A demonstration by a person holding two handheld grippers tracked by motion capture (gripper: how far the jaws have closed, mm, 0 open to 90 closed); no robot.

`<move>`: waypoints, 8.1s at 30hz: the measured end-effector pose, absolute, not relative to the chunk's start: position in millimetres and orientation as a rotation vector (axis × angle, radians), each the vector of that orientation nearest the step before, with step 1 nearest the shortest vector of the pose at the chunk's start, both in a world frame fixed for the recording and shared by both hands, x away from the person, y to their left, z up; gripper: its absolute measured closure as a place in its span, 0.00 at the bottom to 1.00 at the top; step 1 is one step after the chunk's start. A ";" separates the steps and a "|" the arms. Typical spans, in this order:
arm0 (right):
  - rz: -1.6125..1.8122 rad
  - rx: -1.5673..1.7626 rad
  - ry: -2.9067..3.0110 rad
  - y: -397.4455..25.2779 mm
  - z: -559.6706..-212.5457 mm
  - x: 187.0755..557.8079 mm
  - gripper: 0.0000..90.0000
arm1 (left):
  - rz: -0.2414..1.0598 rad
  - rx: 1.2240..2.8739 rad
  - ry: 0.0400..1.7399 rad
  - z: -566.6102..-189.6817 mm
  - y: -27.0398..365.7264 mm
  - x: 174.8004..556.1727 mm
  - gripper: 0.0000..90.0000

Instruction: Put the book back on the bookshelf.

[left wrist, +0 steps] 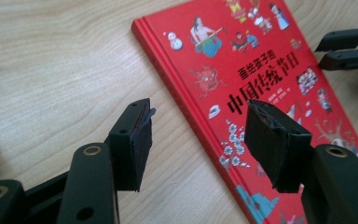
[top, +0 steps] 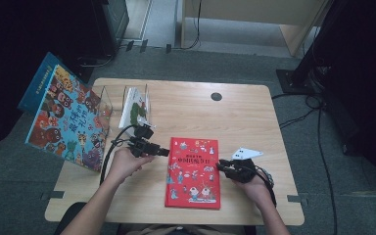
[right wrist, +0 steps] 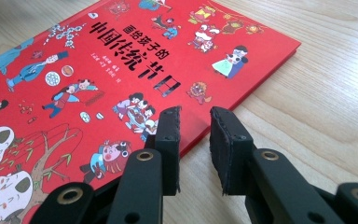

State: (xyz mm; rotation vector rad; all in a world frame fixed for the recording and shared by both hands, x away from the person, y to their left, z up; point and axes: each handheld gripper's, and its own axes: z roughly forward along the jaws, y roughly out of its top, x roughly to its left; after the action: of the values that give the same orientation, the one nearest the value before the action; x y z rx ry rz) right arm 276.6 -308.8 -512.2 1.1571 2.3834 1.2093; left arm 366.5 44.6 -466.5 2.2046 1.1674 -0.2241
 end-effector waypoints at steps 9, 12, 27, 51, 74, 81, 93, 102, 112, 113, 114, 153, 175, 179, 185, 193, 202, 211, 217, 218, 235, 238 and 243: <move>1.200 1.139 2.379 -310.7 -512.2 272.0 0.86 | -0.244 2.163 1.173 -478.1 48.0 359.0 0.47; 1.181 1.137 2.385 -311.4 -513.2 271.8 0.86 | -0.219 2.183 1.172 -481.0 47.5 356.6 0.48; 1.167 1.153 2.399 -310.5 -514.7 270.3 0.90 | -0.232 2.227 1.142 -490.1 36.0 353.2 0.47; 1.189 1.154 2.407 -302.8 -515.7 272.3 0.95 | -0.252 2.166 1.146 -496.0 27.7 344.5 0.46; 1.173 1.146 2.381 -294.1 -519.5 310.9 1.00 | -0.187 2.097 1.241 -496.5 30.0 369.9 0.48; 1.123 1.151 2.356 -292.3 -519.1 323.0 0.97 | -0.150 2.122 1.190 -497.2 30.0 368.2 0.48; 1.092 1.200 2.329 -288.4 -501.4 311.8 0.88 | -0.145 2.175 1.143 -490.6 36.2 348.9 0.45; 1.092 1.249 2.356 -277.4 -505.1 300.4 0.79 | -0.188 2.165 1.145 -492.8 38.4 334.7 0.44; 1.136 1.362 2.327 -273.6 -507.9 297.8 0.68 | -0.205 2.161 1.127 -496.8 34.8 330.9 0.43; 1.135 1.371 2.323 -273.6 -508.1 298.2 0.67 | -0.203 2.160 1.128 -496.9 34.8 330.7 0.43; 1.136 1.385 2.323 -273.7 -508.1 298.6 0.67 | -0.201 2.158 1.129 -497.0 34.8 330.6 0.43; 0.907 1.872 2.387 -268.2 -491.6 323.7 0.66 | -0.212 2.199 1.322 -488.8 48.4 335.4 0.81; 0.760 2.161 2.326 -257.8 -484.3 340.8 0.70 | -0.264 2.175 1.383 -495.2 43.0 335.3 1.00; 0.748 2.152 2.347 -258.8 -483.1 342.0 0.71 | -0.277 2.168 1.381 -495.8 44.3 335.8 0.99; 0.793 2.102 2.345 -260.5 -473.6 340.9 0.70 | -0.280 2.170 1.370 -495.6 43.0 334.5 0.98; 0.847 2.037 2.371 -263.5 -463.3 340.2 0.70 | -0.286 2.145 1.356 -494.5 45.1 335.3 0.83; 0.927 1.997 2.399 -268.6 -453.8 338.9 0.72 | -0.305 2.148 1.301 -492.7 41.2 334.7 0.59; 0.969 1.975 2.423 -269.5 -443.5 339.4 0.73 | -0.328 2.163 1.244 -492.9 40.7 334.6 0.48; 0.983 1.970 2.429 -268.6 -435.0 340.3 0.75 | -0.341 2.144 1.239 -493.6 39.9 335.1 0.44; 0.987 1.962 2.433 -268.1 -432.8 340.4 0.76 | -0.339 2.144 1.234 -493.7 39.7 335.2 0.43; 1.049 1.908 2.499 -252.3 -399.3 344.1 0.79 | -0.356 2.118 1.204 -496.1 40.1 336.3 0.41; 1.039 1.886 2.525 -244.3 -395.2 345.5 0.78 | -0.366 2.110 1.212 -496.2 40.4 336.5 0.41; 1.029 1.863 2.554 -230.8 -392.3 351.0 0.78 | -0.368 2.108 1.211 -496.4 40.9 336.7 0.40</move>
State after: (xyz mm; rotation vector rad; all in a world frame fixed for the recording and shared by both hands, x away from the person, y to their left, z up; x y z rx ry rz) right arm 351.0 -230.8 -392.3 1.8634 2.5541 1.0293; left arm 336.7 40.9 -496.4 2.1084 1.2107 -0.3679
